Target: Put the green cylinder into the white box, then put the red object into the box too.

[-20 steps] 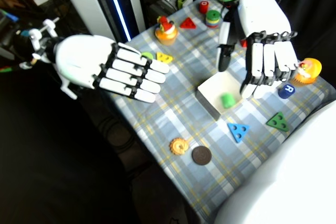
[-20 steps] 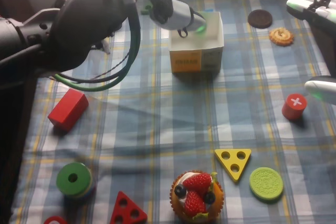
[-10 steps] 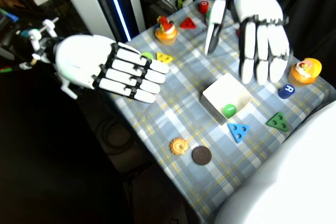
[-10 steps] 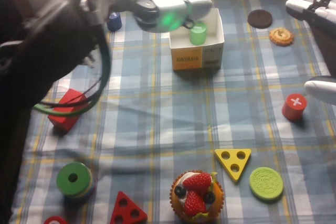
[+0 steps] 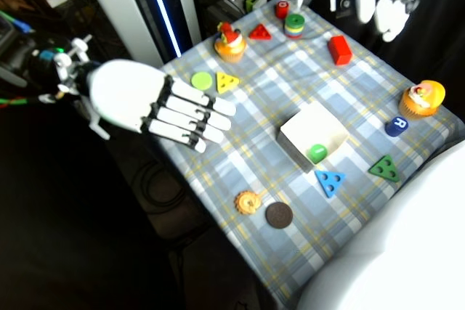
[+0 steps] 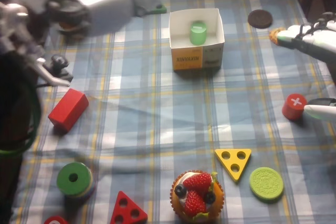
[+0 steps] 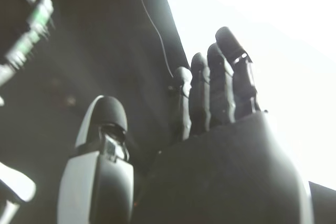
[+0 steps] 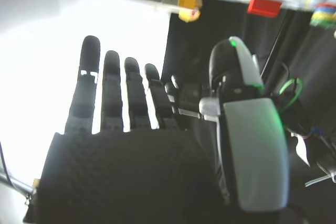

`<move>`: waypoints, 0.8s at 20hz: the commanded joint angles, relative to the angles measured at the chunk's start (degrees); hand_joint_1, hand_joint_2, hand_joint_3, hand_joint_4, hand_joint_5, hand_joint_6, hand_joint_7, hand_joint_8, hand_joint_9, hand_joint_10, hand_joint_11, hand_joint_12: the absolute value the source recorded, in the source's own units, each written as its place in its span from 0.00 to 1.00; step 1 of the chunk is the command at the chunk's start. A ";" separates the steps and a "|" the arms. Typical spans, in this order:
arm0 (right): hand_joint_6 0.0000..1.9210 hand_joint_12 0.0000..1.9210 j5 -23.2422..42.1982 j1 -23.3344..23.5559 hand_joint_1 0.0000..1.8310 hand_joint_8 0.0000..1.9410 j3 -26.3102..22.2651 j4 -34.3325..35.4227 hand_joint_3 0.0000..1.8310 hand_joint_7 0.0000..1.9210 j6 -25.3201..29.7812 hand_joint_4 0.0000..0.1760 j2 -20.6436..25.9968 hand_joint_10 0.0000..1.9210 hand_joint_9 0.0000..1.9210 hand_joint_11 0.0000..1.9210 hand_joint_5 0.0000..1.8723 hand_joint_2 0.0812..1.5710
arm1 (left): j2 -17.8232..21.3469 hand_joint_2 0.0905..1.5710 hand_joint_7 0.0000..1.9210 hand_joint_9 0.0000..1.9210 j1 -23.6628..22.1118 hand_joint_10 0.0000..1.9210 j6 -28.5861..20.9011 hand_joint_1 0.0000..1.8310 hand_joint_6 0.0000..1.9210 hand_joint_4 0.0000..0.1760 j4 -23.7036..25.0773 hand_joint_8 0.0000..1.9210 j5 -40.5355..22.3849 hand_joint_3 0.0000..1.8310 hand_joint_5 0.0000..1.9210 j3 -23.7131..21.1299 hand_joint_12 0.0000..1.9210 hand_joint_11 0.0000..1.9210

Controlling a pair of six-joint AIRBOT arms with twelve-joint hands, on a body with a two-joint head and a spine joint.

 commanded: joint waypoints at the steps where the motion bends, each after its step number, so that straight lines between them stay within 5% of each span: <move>1: 0.05 0.66 5.21 0.56 0.41 0.01 0.42 0.21 0.00 0.10 0.13 0.00 -0.13 0.28 0.00 0.00 0.07 0.74 | 0.51 0.83 0.16 0.07 0.00 0.26 -2.93 0.22 0.01 0.31 2.14 0.01 -9.00 0.00 0.15 -0.07 0.63 0.00; 6: 0.06 0.65 1.14 1.05 0.45 0.01 1.60 -0.25 0.00 0.14 0.12 0.00 -0.82 0.32 0.00 0.00 0.10 0.74 | 2.79 0.84 0.19 0.01 4.25 0.37 -12.69 0.25 0.01 0.20 3.24 0.01 -15.09 0.00 0.15 -0.12 0.70 0.00; 8: 0.06 0.63 -0.74 1.80 0.45 0.01 2.23 -0.86 0.00 0.15 0.11 0.00 -1.55 0.31 0.00 0.00 0.11 0.74 | 3.17 0.84 0.19 0.01 4.86 0.37 -12.75 0.26 0.01 0.20 2.83 0.01 -15.70 0.00 0.15 -0.40 0.70 0.00; 10: 0.06 0.56 -3.03 2.84 0.47 0.01 3.02 -1.72 0.00 0.17 0.11 0.00 -2.53 0.26 0.01 0.00 0.13 0.73 | 3.39 0.84 0.17 0.00 5.29 0.34 -12.75 0.27 0.00 0.11 2.61 0.00 -16.02 0.00 0.15 -0.61 0.67 0.00; 11: 0.10 0.62 -4.65 3.58 0.48 0.01 3.64 -2.33 0.00 0.19 0.10 0.00 -3.29 0.34 0.01 0.00 0.14 0.73 | 3.52 0.85 0.17 0.00 5.60 0.33 -12.75 0.27 0.00 0.00 2.45 0.00 -16.33 0.00 0.15 -0.74 0.65 0.00; 16: 0.24 0.57 -7.45 4.64 0.47 0.01 4.86 -2.96 0.00 0.22 -0.05 0.00 -4.84 0.31 0.04 0.00 0.14 0.75 | 3.76 0.85 0.19 0.05 6.03 0.29 -12.75 0.26 0.01 0.00 2.45 0.01 -15.97 0.00 0.16 -0.99 0.59 0.00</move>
